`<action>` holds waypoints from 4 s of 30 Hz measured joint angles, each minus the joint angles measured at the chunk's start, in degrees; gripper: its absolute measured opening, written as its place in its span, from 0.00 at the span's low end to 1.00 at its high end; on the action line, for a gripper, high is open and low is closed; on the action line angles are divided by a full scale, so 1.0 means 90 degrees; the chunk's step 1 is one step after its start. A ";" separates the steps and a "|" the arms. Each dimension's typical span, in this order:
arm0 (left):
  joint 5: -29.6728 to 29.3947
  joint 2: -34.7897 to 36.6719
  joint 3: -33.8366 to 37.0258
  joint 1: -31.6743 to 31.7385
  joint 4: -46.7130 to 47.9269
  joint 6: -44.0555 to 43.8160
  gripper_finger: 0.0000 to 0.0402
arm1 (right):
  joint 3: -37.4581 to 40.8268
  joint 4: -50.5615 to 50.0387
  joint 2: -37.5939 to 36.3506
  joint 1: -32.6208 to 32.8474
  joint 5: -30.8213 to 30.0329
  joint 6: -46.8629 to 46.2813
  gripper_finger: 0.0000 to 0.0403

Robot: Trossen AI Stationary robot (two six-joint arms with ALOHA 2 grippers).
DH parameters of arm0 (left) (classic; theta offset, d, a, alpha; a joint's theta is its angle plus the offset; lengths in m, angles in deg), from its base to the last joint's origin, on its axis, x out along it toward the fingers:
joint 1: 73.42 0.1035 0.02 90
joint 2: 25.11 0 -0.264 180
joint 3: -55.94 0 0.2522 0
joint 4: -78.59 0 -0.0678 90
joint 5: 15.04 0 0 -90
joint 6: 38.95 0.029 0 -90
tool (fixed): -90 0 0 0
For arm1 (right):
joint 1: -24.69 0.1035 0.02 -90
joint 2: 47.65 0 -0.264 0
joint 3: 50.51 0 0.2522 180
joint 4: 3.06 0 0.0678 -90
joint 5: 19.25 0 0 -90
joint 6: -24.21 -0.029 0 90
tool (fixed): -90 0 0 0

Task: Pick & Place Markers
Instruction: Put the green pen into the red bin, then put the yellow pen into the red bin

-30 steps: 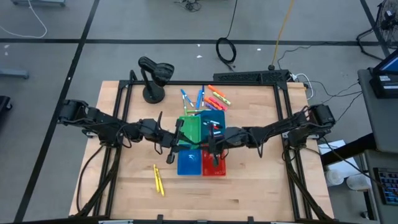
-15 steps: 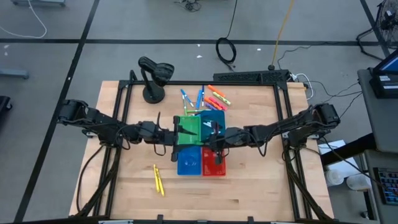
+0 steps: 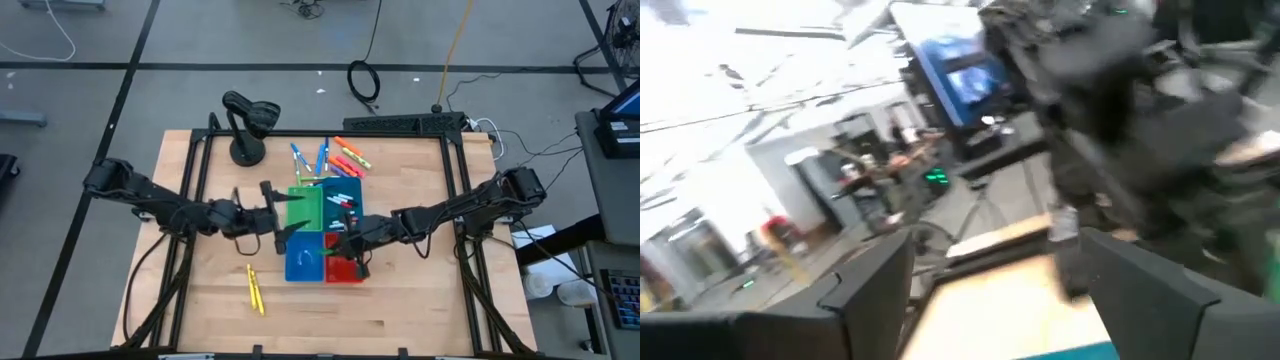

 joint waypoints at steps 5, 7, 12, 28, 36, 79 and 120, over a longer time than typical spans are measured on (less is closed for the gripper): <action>-0.0311 0.0360 -0.0001 -0.0123 0.0808 -0.0205 0.71 | -0.0002 -0.0850 0.0133 0.0076 0.0330 -0.0282 0.04; -0.0300 0.0411 0.0003 -0.0126 0.0949 -0.0223 0.71 | 0.0001 -0.1370 0.0135 0.0062 0.0309 -0.0486 0.04; -0.0294 0.0408 0.0005 -0.0087 0.1117 -0.0225 0.71 | 0.0343 -0.1301 0.0131 0.0060 0.0310 -0.0969 0.05; -0.0276 0.0401 0.0008 -0.0012 0.1296 -0.0361 0.71 | 0.0527 -0.0683 0.0128 0.0023 0.0297 -0.1281 0.23; -0.0271 0.0398 0.0008 0.0056 0.1334 -0.0382 0.71 | 0.0527 -0.0025 0.0126 0.0089 0.0297 -0.0620 0.23; 0.2086 -0.2161 -0.0243 -0.2835 0.5936 -0.6084 0.29 | 0.0527 0.0370 0.0121 0.0079 0.0273 -0.0296 0.23; 0.2080 -0.2053 -0.0199 -0.2240 0.5998 -0.6502 0.53 | 0.0527 0.0360 0.0121 0.0078 0.0271 -0.0298 0.23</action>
